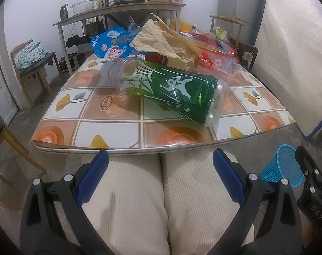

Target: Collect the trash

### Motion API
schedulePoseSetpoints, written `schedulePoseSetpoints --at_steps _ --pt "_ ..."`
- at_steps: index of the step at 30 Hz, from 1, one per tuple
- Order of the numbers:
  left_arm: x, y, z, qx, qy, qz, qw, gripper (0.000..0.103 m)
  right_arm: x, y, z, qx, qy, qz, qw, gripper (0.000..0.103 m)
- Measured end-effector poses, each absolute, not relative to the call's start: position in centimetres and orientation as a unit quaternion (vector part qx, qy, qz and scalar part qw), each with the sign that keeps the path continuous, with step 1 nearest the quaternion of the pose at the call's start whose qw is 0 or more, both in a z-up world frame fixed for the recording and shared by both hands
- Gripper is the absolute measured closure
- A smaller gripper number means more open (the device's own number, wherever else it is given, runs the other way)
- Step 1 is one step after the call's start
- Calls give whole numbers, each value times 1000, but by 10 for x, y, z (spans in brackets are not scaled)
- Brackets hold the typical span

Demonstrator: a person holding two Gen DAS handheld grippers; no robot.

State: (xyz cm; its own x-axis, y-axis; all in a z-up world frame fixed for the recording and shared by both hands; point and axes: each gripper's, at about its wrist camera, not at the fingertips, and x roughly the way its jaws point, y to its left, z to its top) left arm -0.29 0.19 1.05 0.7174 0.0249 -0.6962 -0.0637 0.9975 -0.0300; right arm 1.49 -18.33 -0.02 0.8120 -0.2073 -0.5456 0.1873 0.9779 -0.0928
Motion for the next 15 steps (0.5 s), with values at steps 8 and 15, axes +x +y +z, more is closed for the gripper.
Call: schedulePoseSetpoints --at_steps 8,15 --pt "0 2 7 -25 382 26 923 8 19 -182 -3 -15 293 -101 951 5" --pt "2 2 5 -25 388 29 921 8 22 -184 -6 -14 298 -100 949 5"
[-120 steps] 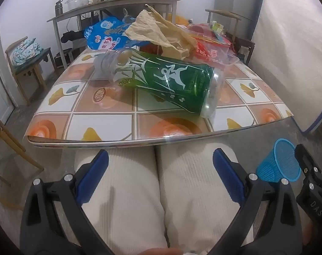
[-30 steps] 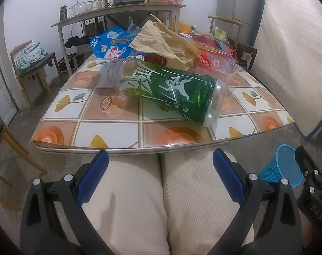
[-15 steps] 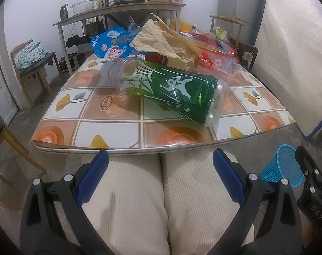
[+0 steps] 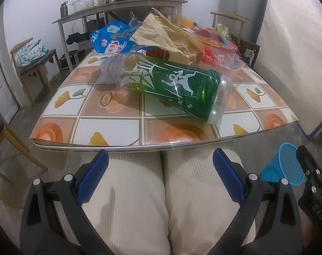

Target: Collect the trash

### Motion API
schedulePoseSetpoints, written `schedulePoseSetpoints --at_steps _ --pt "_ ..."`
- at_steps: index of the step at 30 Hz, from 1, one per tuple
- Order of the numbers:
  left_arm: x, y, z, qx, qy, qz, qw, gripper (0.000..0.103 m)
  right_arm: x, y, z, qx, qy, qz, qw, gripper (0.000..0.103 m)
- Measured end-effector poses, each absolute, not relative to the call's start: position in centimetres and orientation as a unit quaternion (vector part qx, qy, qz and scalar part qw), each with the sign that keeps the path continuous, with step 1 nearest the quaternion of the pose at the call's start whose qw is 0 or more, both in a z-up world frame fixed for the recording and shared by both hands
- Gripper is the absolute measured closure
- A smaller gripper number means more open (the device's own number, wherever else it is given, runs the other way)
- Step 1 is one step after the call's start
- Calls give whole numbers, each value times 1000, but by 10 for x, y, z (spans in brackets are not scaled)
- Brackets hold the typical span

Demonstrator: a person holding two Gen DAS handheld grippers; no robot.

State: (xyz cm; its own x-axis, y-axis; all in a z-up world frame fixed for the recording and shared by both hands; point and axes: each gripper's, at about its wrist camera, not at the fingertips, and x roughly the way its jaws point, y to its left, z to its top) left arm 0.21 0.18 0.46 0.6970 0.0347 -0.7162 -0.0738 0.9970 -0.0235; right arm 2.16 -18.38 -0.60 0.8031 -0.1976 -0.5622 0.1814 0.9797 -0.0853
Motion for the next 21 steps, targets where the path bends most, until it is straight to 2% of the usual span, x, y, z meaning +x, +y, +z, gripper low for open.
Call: schedulePoseSetpoints --at_steps 9,13,18,21 --pt "13 10 -3 -39 403 30 914 8 33 -184 -11 -17 306 -93 947 5" --pt "21 28 -4 -65 402 33 913 8 51 -181 -2 -19 280 -68 957 5" --pt "35 53 2 -79 372 15 925 8 91 -172 23 11 240 70 968 5" --pt "41 73 8 -118 331 -58 934 8 131 -169 27 64 274 162 946 5"
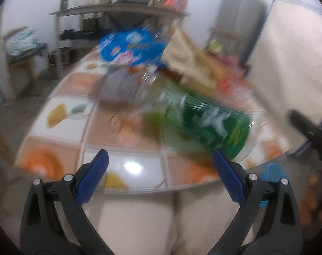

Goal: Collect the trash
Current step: 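Reach to the table and grasp the green plastic bottle with the left tool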

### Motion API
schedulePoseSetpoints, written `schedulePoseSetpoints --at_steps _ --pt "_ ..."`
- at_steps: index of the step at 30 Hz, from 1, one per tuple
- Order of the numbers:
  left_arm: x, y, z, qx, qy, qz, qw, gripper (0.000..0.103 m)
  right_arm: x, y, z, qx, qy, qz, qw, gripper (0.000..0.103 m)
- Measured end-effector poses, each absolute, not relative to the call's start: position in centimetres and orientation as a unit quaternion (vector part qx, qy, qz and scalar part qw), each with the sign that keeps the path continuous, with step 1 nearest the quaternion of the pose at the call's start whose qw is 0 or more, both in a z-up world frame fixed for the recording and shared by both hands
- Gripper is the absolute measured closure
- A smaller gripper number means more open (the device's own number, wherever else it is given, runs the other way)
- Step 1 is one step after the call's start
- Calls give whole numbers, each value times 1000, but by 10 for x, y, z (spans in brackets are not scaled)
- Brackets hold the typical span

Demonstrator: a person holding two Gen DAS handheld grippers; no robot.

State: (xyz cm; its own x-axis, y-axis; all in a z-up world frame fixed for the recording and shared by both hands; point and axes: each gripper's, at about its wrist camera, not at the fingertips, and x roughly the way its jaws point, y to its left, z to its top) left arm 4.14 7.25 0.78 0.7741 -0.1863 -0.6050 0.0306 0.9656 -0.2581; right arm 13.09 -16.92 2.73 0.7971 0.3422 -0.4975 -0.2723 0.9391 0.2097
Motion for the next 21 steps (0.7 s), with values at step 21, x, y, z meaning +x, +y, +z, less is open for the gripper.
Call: schedulePoseSetpoints --at_steps 21 --pt "106 153 3 -242 409 -116 872 8 179 -64 -55 211 449 521 695 32"
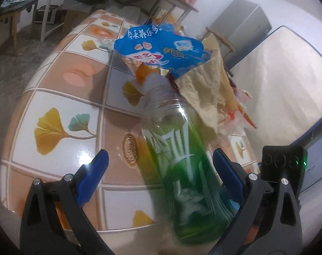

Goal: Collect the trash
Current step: 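Reach to the table and grasp the green plastic bottle with the left tool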

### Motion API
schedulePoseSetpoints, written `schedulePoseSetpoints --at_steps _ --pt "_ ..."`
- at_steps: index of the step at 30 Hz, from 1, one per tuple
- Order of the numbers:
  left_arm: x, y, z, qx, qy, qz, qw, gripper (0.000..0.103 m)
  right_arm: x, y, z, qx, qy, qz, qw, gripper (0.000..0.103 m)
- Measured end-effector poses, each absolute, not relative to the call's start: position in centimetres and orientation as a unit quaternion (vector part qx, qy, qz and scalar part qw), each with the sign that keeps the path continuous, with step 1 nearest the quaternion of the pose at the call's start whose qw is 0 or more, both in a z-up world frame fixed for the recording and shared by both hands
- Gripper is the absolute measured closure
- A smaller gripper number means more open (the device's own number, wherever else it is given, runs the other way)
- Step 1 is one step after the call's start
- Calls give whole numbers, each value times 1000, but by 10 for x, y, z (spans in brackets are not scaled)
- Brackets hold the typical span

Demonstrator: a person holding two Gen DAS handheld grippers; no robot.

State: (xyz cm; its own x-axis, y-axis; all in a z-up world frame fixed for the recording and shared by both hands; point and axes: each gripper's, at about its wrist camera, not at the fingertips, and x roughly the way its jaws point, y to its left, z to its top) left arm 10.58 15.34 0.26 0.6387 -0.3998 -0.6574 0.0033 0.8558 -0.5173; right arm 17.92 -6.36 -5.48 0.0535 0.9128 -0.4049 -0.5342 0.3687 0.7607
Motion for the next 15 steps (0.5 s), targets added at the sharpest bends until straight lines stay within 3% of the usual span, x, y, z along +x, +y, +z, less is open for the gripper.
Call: schedulePoseSetpoints --at_steps 8,11,15 --pt "120 129 8 -128 469 -101 868 9 157 -55 -51 178 442 551 686 31" --pt "133 120 3 -103 500 -122 851 22 157 -99 -48 168 433 528 711 31" --pt "143 113 0 -96 519 -136 839 30 164 -159 -45 191 417 480 748 31"
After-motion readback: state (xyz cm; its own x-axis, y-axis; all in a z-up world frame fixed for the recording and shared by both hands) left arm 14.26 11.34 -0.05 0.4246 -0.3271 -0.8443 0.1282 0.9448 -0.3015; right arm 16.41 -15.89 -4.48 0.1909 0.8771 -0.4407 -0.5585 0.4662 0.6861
